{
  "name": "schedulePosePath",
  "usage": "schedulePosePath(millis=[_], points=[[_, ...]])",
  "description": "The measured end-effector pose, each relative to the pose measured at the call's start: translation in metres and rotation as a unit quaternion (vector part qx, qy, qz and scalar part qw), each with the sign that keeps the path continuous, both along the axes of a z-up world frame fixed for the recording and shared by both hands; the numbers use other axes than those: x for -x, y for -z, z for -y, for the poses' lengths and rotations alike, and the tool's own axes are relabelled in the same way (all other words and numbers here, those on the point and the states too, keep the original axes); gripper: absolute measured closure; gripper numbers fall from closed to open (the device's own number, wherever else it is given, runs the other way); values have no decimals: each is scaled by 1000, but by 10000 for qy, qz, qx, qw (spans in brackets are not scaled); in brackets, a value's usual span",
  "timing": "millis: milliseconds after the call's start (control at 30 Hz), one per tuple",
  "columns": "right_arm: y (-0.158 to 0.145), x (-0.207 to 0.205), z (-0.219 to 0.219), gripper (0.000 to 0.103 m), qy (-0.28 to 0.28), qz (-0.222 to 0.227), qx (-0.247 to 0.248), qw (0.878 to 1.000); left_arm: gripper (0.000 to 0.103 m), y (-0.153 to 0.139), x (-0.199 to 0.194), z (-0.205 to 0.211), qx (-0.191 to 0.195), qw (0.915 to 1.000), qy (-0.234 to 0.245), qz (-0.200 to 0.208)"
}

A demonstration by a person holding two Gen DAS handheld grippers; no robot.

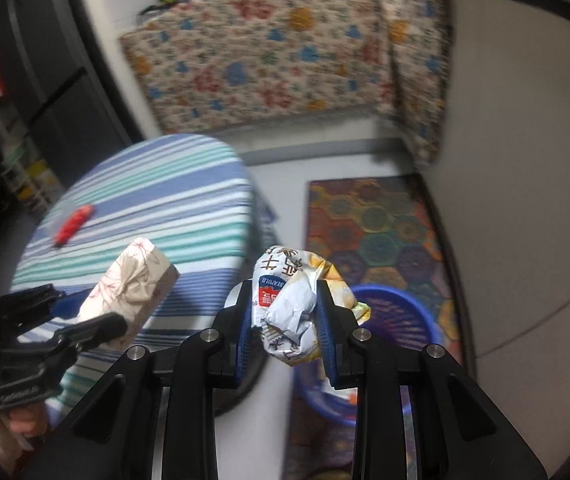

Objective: Collect trash
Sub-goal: 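Carry both bags over the blue basket and open both grippers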

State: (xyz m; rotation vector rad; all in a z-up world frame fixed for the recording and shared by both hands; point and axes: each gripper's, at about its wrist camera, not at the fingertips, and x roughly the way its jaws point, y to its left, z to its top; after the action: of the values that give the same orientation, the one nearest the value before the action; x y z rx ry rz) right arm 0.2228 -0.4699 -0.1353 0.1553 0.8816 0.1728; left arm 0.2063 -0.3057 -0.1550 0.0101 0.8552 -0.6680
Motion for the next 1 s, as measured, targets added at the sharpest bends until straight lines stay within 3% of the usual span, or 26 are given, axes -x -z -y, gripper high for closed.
schedulePosePath(millis=[100,333,733,800,867,1000], points=[[23,-1,38,75,475,-125,-176,9986,68,14,-10,38,-8,9997,224,-80],[49,-7,83,74,863,-420,-351,9948,67,43,-29,98,-120,9984,484,-267],[59,-13,110,74,1129,-515,-535,9908,66,62,-48,121,-185,9973,595,-377],[60,-14,109,71,1163,-521,-516,9905,63,63,-49,126,-232,9972,604,-369],[62,-15,111,59,1228,-512,-572,9895,60,65,-51,129,-286,9969,605,-415],[60,-14,118,57,1375,-411,-669,9874,53,70,-62,131,-129,9968,544,-578]])
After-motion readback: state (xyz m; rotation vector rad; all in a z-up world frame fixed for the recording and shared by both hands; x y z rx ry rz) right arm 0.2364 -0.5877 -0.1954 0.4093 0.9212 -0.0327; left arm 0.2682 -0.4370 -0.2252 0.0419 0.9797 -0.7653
